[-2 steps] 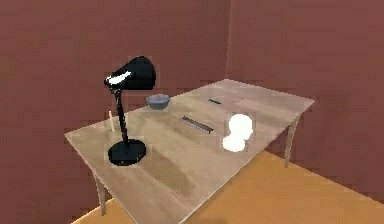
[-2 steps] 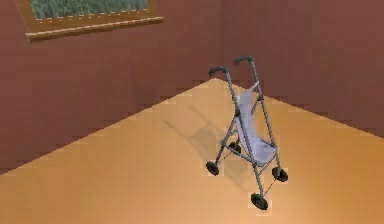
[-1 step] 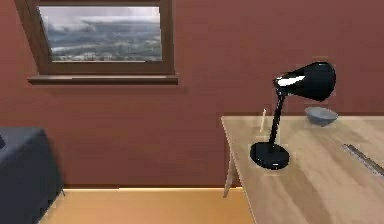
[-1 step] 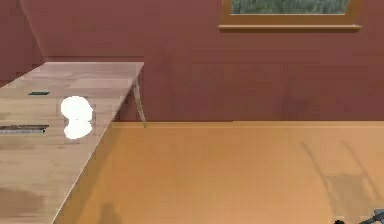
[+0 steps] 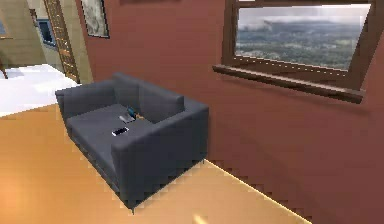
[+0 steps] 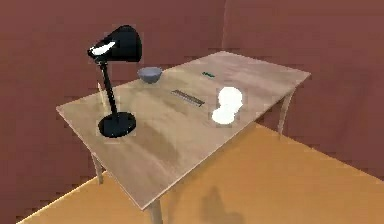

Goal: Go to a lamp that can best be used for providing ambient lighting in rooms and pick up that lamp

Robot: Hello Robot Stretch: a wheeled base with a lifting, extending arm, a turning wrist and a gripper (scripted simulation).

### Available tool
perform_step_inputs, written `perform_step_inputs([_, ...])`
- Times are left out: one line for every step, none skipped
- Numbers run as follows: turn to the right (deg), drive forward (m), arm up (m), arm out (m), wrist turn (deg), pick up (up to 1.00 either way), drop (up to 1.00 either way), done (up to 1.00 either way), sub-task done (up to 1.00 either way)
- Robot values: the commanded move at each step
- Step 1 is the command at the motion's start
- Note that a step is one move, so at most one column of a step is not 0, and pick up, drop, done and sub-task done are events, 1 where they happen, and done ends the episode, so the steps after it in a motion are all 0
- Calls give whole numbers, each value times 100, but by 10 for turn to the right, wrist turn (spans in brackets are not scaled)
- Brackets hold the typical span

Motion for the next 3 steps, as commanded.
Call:
perform_step_inputs([-150, 0, 0, 0, 0, 0, 0, 0, 0])
perform_step_inputs([450, 0, 0, 0, 0, 0, 0, 0, 0])
perform_step_inputs([60, 0, 0, 0, 0, 0, 0, 0, 0])
